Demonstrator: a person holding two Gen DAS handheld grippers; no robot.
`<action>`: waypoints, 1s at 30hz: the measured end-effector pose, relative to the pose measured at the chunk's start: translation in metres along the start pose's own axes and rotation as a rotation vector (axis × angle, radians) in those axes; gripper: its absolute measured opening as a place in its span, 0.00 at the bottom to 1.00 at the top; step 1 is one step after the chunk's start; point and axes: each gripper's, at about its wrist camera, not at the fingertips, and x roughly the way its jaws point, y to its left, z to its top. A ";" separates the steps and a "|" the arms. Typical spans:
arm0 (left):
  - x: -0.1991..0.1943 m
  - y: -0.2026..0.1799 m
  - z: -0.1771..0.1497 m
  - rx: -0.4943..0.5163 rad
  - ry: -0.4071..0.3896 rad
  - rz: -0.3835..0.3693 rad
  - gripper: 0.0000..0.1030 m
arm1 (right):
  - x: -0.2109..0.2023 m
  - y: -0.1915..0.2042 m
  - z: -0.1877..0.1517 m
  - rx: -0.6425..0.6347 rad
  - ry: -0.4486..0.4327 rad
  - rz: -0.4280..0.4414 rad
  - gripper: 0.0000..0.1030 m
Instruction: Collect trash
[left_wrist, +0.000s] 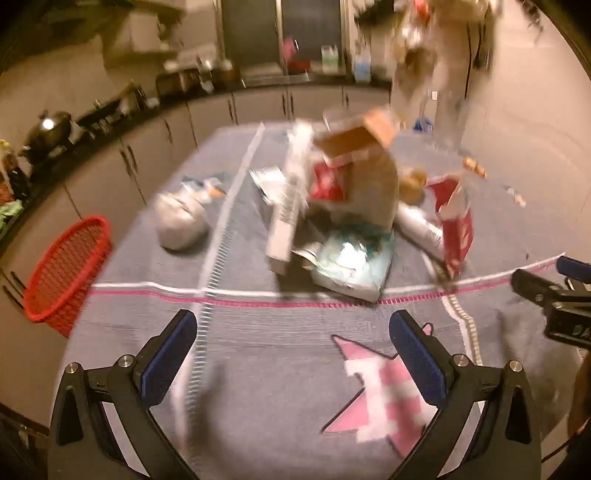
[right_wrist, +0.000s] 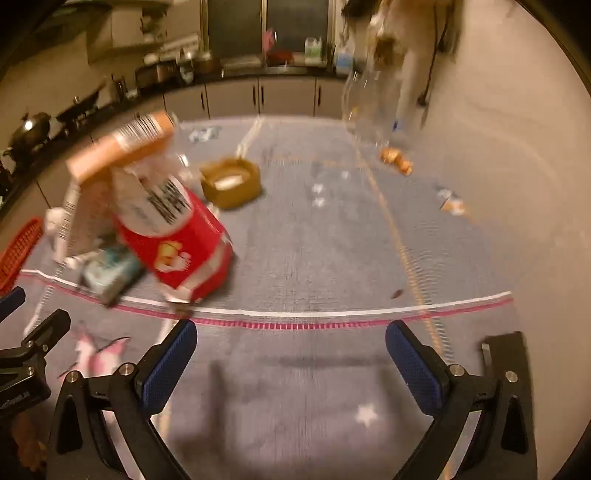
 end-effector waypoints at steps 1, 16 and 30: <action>-0.012 0.002 -0.002 0.002 -0.031 0.005 1.00 | -0.016 0.005 -0.001 0.002 -0.038 -0.004 1.00; -0.069 0.023 -0.011 -0.010 -0.165 0.043 1.00 | -0.062 0.054 -0.038 -0.019 -0.204 0.127 1.00; -0.051 0.031 -0.011 -0.035 -0.124 0.042 1.00 | -0.064 0.060 -0.041 -0.075 -0.180 0.152 0.99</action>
